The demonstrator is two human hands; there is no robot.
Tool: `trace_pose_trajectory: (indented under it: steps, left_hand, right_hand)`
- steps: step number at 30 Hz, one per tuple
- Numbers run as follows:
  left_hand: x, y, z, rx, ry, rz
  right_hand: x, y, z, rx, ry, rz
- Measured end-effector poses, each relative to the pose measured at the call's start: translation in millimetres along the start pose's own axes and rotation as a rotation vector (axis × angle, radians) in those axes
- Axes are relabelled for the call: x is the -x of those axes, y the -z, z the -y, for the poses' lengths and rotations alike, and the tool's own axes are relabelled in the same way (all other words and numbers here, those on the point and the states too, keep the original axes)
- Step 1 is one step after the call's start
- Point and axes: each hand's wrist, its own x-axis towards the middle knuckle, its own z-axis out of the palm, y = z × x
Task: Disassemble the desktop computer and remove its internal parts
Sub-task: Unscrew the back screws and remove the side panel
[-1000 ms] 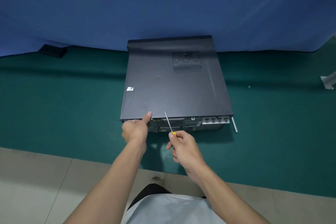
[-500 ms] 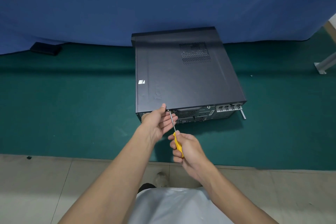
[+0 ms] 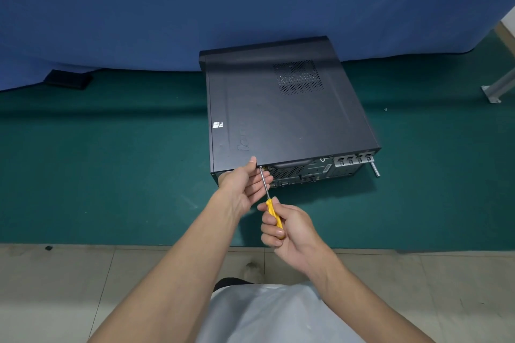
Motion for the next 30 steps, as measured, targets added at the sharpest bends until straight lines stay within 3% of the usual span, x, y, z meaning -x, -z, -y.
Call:
trace_pose_trajectory:
  steps: [6,16,20,24,25,28,30]
  left_hand:
    - [2,0,0,0.003,-0.008,-0.006]
    - [1,-1,1,0.019,-0.012,-0.006]
    - [0,-1,2,0.027,-0.008,0.010]
    - [2,-3,3,0.023,-0.025,0.008]
    - [3,-4,4,0.016,-0.044,-0.001]
    - [6,-7,9,-0.028,-0.126,-0.025]
    - [6,-9,11,-0.059,-0.171,-0.058]
  right_hand:
    - [-5,7,-5,-0.422,-0.182,0.193]
    - [-7,-3,-9,-0.534,-0.172,0.195]
    - [-6,-15,-9,-0.130,0.016,-0.083]
    - [-1,-27,-13,1.053,0.317,-0.484]
    - [-2,-27,-13,1.199,0.353,-0.526]
    - [-2,-26,-11,1.205,0.396,-0.517]
    - [1,-24,-8,0.985,0.365,-0.447]
